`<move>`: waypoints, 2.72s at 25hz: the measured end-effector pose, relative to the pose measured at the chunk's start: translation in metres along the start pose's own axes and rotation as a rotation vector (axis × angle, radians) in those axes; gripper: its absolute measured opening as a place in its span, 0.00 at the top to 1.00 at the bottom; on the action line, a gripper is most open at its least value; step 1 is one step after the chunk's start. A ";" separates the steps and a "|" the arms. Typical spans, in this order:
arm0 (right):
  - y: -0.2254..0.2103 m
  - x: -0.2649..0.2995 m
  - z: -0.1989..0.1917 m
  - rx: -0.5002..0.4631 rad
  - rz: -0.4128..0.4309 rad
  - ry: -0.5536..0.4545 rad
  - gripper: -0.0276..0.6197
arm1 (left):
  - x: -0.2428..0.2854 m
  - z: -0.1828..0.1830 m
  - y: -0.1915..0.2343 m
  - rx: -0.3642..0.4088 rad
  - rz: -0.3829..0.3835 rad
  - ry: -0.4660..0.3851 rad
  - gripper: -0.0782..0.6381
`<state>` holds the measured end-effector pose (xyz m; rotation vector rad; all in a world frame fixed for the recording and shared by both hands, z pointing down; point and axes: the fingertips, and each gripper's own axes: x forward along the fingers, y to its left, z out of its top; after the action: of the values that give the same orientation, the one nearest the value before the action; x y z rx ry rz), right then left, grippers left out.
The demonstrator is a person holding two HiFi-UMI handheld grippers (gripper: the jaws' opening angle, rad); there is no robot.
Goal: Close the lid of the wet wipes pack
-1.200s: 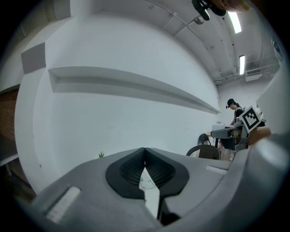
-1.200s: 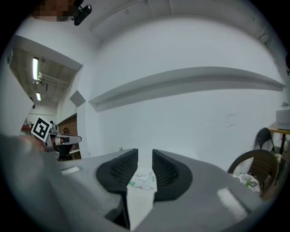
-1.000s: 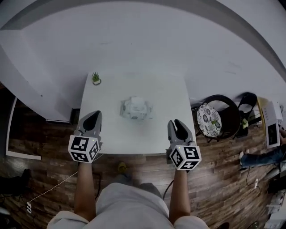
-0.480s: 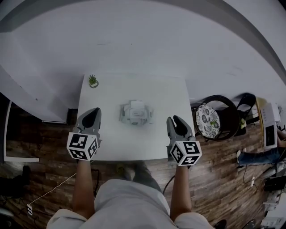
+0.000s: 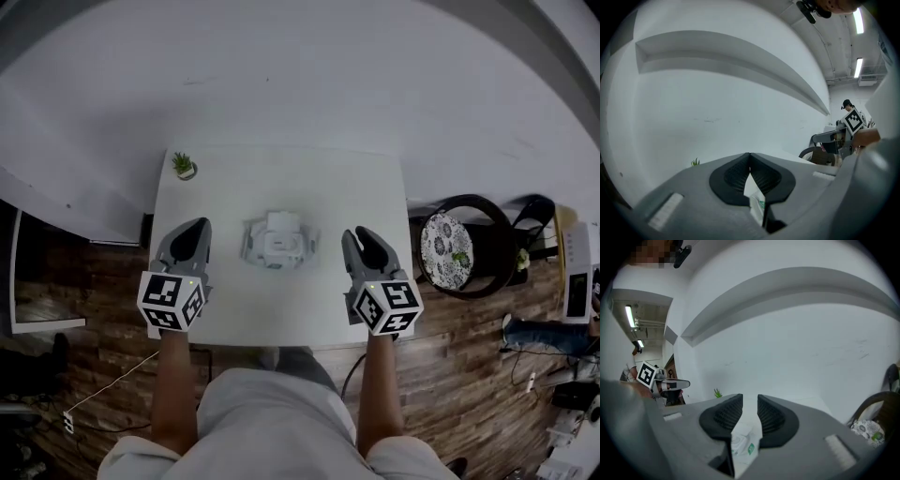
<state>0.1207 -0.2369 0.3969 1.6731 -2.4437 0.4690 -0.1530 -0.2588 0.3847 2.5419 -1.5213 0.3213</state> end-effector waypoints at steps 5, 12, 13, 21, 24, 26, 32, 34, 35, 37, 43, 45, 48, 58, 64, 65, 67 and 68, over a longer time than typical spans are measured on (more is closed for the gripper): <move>-0.015 0.041 -0.018 -0.013 0.057 0.077 0.80 | 0.038 -0.021 -0.006 -0.004 -0.014 0.063 0.89; -0.020 0.082 -0.049 -0.004 0.134 0.165 0.80 | 0.072 -0.058 -0.007 -0.032 -0.016 0.139 0.89; -0.020 0.087 -0.055 -0.005 0.143 0.180 0.80 | 0.075 -0.063 -0.007 -0.033 -0.018 0.148 0.89; -0.018 0.120 -0.088 -0.002 0.191 0.263 0.80 | 0.091 -0.095 -0.001 -0.068 -0.012 0.198 0.89; -0.017 0.129 -0.097 0.016 0.201 0.284 0.80 | 0.098 -0.106 0.001 -0.080 -0.013 0.216 0.89; -0.017 0.135 -0.106 0.024 0.208 0.301 0.80 | 0.103 -0.115 0.001 -0.083 -0.017 0.234 0.89; -0.021 0.153 -0.134 0.059 0.222 0.364 0.80 | 0.114 -0.144 0.007 -0.105 -0.023 0.287 0.89; -0.019 0.161 -0.140 0.074 0.251 0.388 0.80 | 0.118 -0.147 0.010 -0.108 -0.023 0.296 0.89; -0.018 0.165 -0.143 0.080 0.272 0.407 0.80 | 0.120 -0.149 0.011 -0.108 -0.025 0.299 0.89; -0.013 0.172 -0.151 0.075 0.325 0.459 0.80 | 0.123 -0.150 0.011 -0.103 -0.030 0.305 0.89; 0.004 0.186 -0.165 -0.104 0.499 0.596 0.79 | 0.128 -0.154 0.009 -0.087 -0.043 0.318 0.89; 0.006 0.192 -0.168 -0.162 0.533 0.624 0.79 | 0.128 -0.155 0.008 -0.085 -0.046 0.323 0.89; 0.012 0.197 -0.171 -0.238 0.603 0.675 0.73 | 0.128 -0.155 0.007 -0.082 -0.047 0.326 0.89; 0.022 0.198 -0.190 -0.317 0.824 0.872 0.68 | 0.132 -0.157 -0.005 -0.032 -0.070 0.340 0.89; 0.023 0.197 -0.196 -0.307 0.851 0.900 0.68 | 0.134 -0.157 -0.011 -0.029 -0.078 0.344 0.89; 0.023 0.196 -0.196 -0.301 0.851 0.900 0.69 | 0.134 -0.157 -0.011 -0.028 -0.078 0.344 0.89; 0.024 0.195 -0.196 -0.294 0.855 0.901 0.71 | 0.134 -0.157 -0.012 -0.028 -0.077 0.342 0.89; 0.024 0.194 -0.196 -0.293 0.858 0.902 0.71 | 0.134 -0.156 -0.012 -0.027 -0.076 0.341 0.89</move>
<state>0.0152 -0.3347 0.6335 0.1145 -2.1781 0.6967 -0.0966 -0.3280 0.5706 2.3638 -1.2892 0.6784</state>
